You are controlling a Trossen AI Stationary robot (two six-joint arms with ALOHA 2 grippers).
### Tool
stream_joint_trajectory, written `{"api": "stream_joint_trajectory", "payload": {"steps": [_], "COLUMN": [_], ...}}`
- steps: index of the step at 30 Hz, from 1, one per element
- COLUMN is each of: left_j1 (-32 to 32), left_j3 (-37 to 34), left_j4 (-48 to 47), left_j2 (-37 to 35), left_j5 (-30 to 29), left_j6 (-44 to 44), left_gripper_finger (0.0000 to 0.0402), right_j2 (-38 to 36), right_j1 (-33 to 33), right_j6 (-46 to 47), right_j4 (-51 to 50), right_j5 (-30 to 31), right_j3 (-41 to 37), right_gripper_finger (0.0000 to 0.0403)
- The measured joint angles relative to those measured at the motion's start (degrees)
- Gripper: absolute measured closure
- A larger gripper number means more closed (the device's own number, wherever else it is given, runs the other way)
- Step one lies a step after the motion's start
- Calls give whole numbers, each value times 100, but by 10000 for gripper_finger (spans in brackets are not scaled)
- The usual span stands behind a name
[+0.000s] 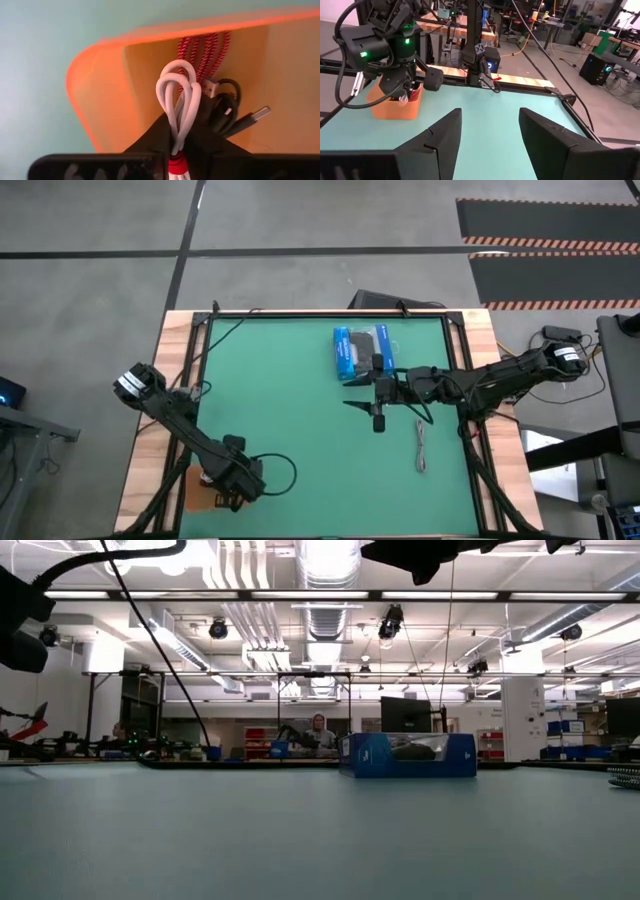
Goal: Pick and place USB-C Cables
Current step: Put the white charger cable into the orange bin
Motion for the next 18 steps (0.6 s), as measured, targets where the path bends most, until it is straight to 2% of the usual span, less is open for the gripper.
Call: {"api": "stream_joint_trajectory", "payload": {"steps": [5, 18], "left_j1": [0, 0], "left_j3": [-63, -69], "left_j4": [-2, -2], "left_j2": [0, 1], "left_j5": [0, 0], "left_j6": [-2, -3], "left_gripper_finger": [361, 356], "right_j2": [0, 0], "right_j1": [0, 0], "right_j6": [2, 4], "right_j4": [-33, -78], "right_j5": [-2, -4], "right_j3": [0, 0], "right_gripper_finger": [213, 213]}}
